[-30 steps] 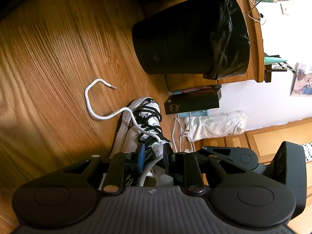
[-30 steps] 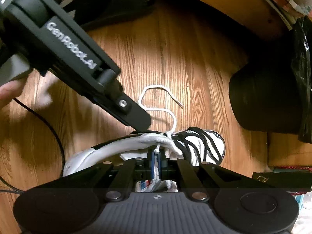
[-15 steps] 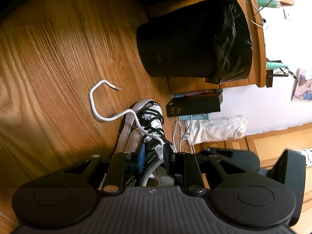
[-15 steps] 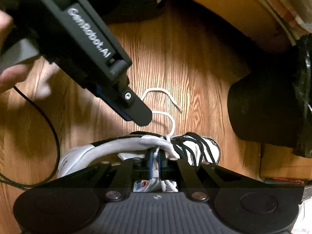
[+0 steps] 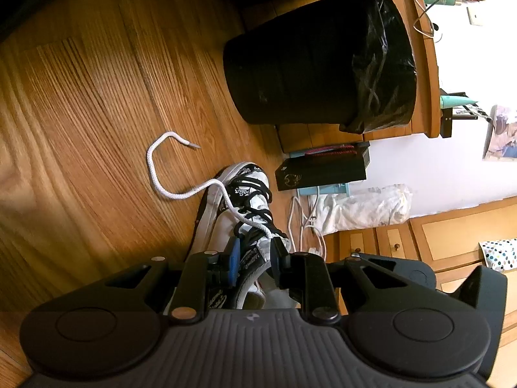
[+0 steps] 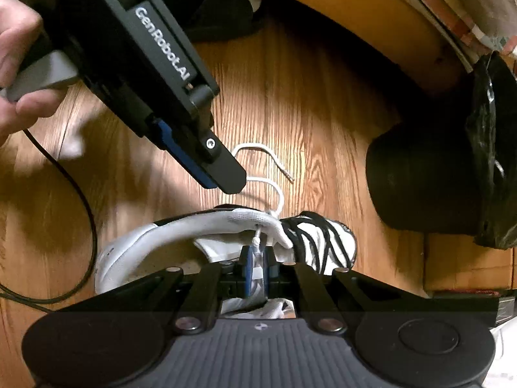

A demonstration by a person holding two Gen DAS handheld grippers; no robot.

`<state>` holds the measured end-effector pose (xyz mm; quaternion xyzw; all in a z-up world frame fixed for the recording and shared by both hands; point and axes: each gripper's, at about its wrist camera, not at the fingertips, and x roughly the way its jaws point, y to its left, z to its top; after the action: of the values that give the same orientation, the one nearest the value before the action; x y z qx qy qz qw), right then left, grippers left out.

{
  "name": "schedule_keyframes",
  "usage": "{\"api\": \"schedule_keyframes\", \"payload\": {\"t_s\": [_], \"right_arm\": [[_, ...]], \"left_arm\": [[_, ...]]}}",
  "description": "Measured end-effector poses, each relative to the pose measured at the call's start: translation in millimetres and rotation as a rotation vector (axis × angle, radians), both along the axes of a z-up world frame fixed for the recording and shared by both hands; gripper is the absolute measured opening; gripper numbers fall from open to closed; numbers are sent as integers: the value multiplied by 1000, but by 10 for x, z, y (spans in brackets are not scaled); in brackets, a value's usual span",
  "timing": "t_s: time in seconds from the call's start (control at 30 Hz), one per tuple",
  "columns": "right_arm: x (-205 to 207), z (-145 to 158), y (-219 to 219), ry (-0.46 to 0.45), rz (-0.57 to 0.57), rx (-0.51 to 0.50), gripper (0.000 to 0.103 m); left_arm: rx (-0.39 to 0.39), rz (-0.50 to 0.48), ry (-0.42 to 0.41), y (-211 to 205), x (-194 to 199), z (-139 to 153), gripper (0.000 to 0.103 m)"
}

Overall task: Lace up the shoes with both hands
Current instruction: 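Tug the lace tight and open the right gripper beside the left gripper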

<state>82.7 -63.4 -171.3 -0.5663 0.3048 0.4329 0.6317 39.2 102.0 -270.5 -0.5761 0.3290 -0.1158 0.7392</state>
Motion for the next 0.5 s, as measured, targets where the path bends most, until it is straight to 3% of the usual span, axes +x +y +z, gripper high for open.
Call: {"api": "schedule_keyframes", "payload": {"t_s": [0.5], "right_arm": [[18, 20, 119, -6, 14, 29, 4]], "left_arm": [[-11, 8, 3, -2, 0, -13, 22]]}}
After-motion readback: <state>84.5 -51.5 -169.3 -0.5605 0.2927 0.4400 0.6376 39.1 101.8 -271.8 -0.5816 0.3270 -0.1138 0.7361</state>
